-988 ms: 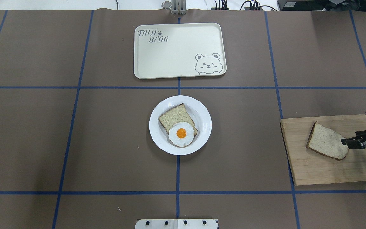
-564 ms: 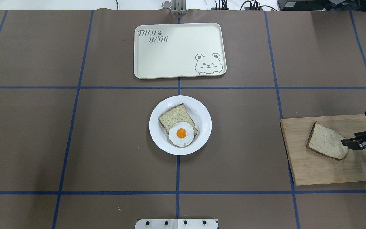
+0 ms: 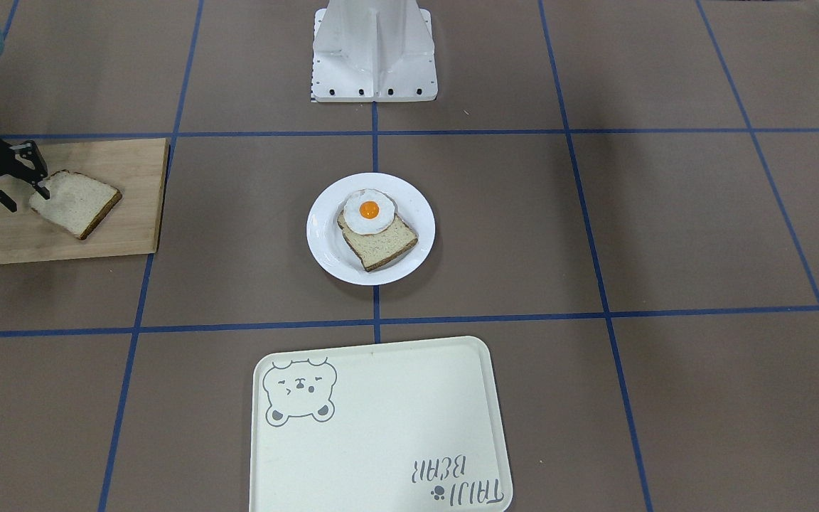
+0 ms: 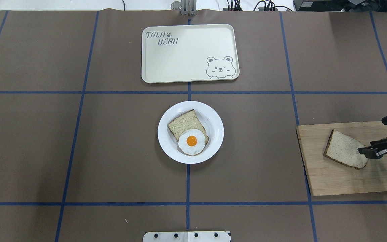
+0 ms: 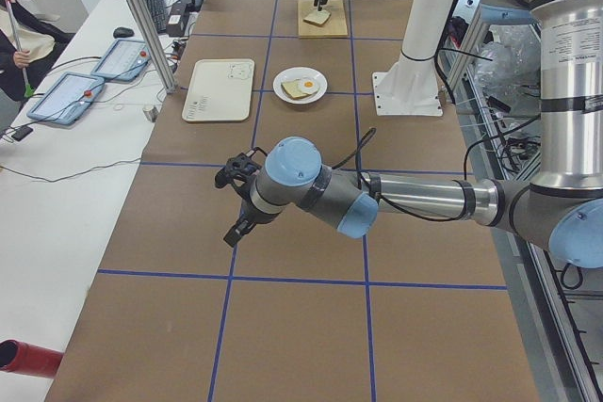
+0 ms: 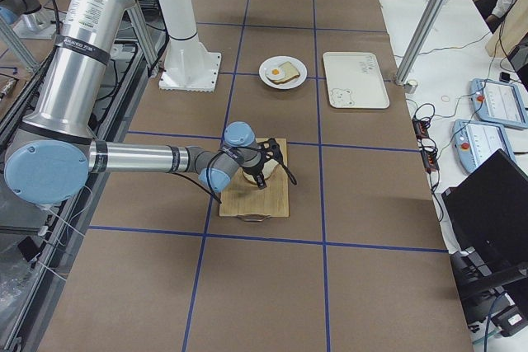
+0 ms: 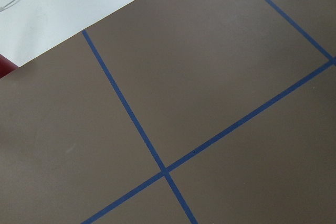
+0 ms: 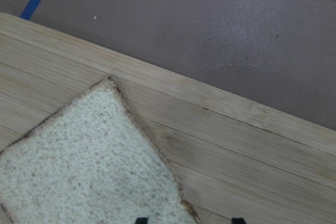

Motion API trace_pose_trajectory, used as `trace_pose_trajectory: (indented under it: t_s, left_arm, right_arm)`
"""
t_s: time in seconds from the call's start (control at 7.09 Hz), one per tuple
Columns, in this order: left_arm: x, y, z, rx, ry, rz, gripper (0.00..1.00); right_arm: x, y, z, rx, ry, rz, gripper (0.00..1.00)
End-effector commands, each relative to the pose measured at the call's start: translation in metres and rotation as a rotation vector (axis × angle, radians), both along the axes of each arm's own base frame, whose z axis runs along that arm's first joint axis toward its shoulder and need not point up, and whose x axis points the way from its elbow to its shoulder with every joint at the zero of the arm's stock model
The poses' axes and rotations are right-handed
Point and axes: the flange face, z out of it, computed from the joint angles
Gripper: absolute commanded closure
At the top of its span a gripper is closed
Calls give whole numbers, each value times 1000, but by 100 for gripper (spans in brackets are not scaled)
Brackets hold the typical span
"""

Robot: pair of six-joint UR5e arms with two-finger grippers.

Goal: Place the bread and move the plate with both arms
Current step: 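Push the right gripper under the bread slice edge and close on it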

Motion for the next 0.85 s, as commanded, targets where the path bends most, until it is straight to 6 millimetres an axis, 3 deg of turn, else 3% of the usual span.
trace_pose_trajectory:
  t_s: [0.0,0.71]
  left_arm:
    - [0,1,1,-2,0,0,1]
    - [0,0,0,-1,1,-1,1]
  right_arm:
    - [-4,2,1,2,3,-9,47]
    - [-6,4,11,-1,26,-15,48]
